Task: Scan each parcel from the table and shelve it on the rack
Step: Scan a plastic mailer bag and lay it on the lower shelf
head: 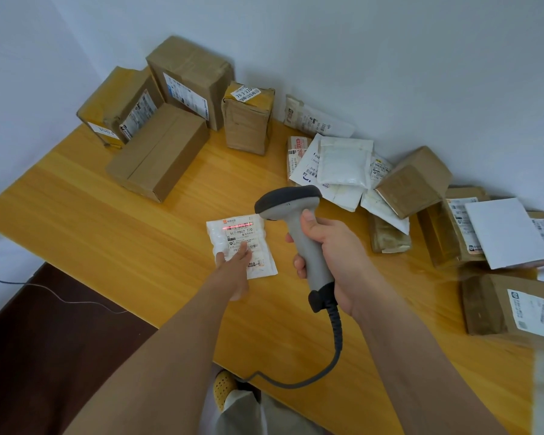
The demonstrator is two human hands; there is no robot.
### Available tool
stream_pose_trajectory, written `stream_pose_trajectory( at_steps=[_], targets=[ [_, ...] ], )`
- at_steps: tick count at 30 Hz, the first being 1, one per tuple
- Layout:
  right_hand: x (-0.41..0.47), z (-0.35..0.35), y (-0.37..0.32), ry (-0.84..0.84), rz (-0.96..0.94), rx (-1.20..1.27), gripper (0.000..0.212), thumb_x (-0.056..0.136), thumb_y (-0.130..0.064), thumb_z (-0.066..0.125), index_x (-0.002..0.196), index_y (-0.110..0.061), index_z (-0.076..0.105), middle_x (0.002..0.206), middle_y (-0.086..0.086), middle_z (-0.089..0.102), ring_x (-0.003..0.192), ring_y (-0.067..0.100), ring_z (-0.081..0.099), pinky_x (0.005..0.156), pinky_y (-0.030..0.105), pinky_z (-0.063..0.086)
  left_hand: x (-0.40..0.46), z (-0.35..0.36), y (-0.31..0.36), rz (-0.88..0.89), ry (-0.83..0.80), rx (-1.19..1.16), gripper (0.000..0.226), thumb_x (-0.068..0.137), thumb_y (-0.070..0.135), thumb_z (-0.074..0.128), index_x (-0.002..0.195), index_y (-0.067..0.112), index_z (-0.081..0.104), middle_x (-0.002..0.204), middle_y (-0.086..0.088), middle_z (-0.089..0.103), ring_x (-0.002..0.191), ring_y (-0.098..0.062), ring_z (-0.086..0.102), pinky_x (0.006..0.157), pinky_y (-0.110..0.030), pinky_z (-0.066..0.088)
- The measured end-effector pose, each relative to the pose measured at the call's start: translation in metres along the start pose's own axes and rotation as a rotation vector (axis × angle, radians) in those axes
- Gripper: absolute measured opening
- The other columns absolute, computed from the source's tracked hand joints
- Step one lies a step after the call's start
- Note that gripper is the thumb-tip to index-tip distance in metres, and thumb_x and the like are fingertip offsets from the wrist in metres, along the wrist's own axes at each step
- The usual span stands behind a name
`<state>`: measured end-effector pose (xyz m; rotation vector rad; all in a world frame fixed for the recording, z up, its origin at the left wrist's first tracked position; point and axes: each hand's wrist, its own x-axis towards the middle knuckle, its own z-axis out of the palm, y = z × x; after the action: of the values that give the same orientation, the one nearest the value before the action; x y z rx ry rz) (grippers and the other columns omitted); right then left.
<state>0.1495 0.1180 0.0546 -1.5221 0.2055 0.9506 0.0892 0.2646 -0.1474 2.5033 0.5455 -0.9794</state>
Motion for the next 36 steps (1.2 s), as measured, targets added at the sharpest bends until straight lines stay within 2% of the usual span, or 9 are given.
stream_pose_trajectory(
  at_steps=[12, 16, 18, 20, 23, 25, 31, 33, 36],
  targets=[
    [0.000, 0.002, -0.001, 0.039, -0.003, 0.009, 0.029, 0.102, -0.035, 0.050, 0.114, -0.010, 0.058, 0.093, 0.008, 0.060, 0.049, 0.013, 0.051, 0.052, 0.027, 0.045, -0.006, 0.002, -0.006, 0.037, 0.043, -0.092, 0.082, 0.090, -0.005, 0.039, 0.157, 0.021, -0.002, 0.160, 0.020, -0.014, 0.133, -0.033, 0.017, 0.102, -0.032, 0.042],
    [0.000, 0.002, -0.001, 0.035, -0.014, -0.026, 0.030, 0.103, -0.033, 0.049, 0.116, -0.008, 0.057, 0.095, 0.010, 0.059, 0.049, 0.013, 0.051, 0.051, 0.028, 0.044, -0.004, 0.002, -0.007, 0.029, 0.066, -0.168, 0.073, 0.097, 0.004, 0.043, 0.157, 0.023, 0.006, 0.161, 0.021, -0.006, 0.136, -0.030, 0.014, 0.107, -0.033, 0.037],
    [-0.001, 0.002, 0.000, 0.024, -0.008, -0.046, 0.030, 0.103, -0.032, 0.049, 0.116, -0.007, 0.058, 0.095, 0.010, 0.059, 0.049, 0.014, 0.050, 0.051, 0.028, 0.044, -0.003, 0.003, -0.009, 0.026, 0.143, -0.257, 0.059, 0.101, 0.014, 0.045, 0.155, 0.025, 0.022, 0.161, 0.020, 0.008, 0.137, -0.026, 0.015, 0.107, -0.036, 0.037],
    [-0.001, 0.004, 0.002, 0.028, 0.003, -0.030, 0.031, 0.103, -0.032, 0.049, 0.119, -0.007, 0.057, 0.095, 0.011, 0.058, 0.050, 0.014, 0.050, 0.051, 0.028, 0.044, -0.002, 0.004, -0.013, 0.027, 0.295, -0.305, 0.044, 0.101, 0.016, 0.046, 0.144, 0.026, 0.044, 0.154, 0.016, 0.028, 0.131, -0.021, 0.026, 0.091, -0.034, 0.045],
    [0.000, 0.006, 0.008, 0.035, -0.012, 0.040, 0.029, 0.103, -0.031, 0.049, 0.118, -0.008, 0.058, 0.095, 0.008, 0.061, 0.051, 0.014, 0.050, 0.051, 0.027, 0.045, -0.003, 0.010, -0.014, -0.035, 0.601, -0.453, 0.030, 0.093, 0.009, 0.061, 0.122, 0.014, 0.057, 0.132, -0.006, 0.041, 0.115, -0.024, 0.041, 0.080, -0.031, 0.043],
    [0.000, 0.006, 0.013, 0.050, -0.012, 0.069, 0.029, 0.102, -0.031, 0.049, 0.118, -0.009, 0.058, 0.098, 0.007, 0.063, 0.050, 0.014, 0.050, 0.051, 0.027, 0.046, -0.006, 0.014, -0.014, -0.208, 0.678, -0.518, 0.050, 0.086, 0.017, 0.073, 0.126, 0.006, 0.045, 0.128, -0.016, 0.037, 0.115, -0.030, 0.039, 0.091, -0.037, 0.042],
    [-0.006, 0.010, 0.023, 0.061, 0.001, -0.019, 0.031, 0.102, -0.031, 0.049, 0.121, -0.008, 0.058, 0.107, 0.007, 0.064, 0.051, 0.015, 0.052, 0.052, 0.029, 0.045, -0.014, 0.004, -0.018, -0.614, 0.436, -0.707, 0.115, 0.075, 0.051, 0.078, 0.149, 0.000, 0.007, 0.148, -0.026, 0.018, 0.137, -0.041, 0.020, 0.107, -0.051, 0.029],
    [-0.009, 0.013, 0.025, 0.053, 0.008, -0.082, 0.031, 0.102, -0.032, 0.050, 0.119, -0.008, 0.059, 0.103, 0.007, 0.065, 0.052, 0.016, 0.052, 0.052, 0.030, 0.045, -0.018, 0.005, -0.019, -0.659, 0.380, -0.771, 0.121, 0.075, 0.053, 0.076, 0.152, 0.001, -0.002, 0.154, -0.026, 0.007, 0.141, -0.043, 0.013, 0.110, -0.054, 0.025],
    [-0.012, 0.018, 0.027, 0.022, 0.018, -0.203, 0.031, 0.101, -0.034, 0.051, 0.114, -0.007, 0.061, 0.095, 0.011, 0.064, 0.052, 0.017, 0.051, 0.055, 0.032, 0.044, -0.019, 0.009, -0.024, -0.589, 0.416, -0.924, 0.109, 0.076, 0.033, 0.083, 0.146, -0.004, 0.008, 0.149, -0.028, 0.015, 0.135, -0.042, 0.030, 0.105, -0.044, 0.036]
  ],
)
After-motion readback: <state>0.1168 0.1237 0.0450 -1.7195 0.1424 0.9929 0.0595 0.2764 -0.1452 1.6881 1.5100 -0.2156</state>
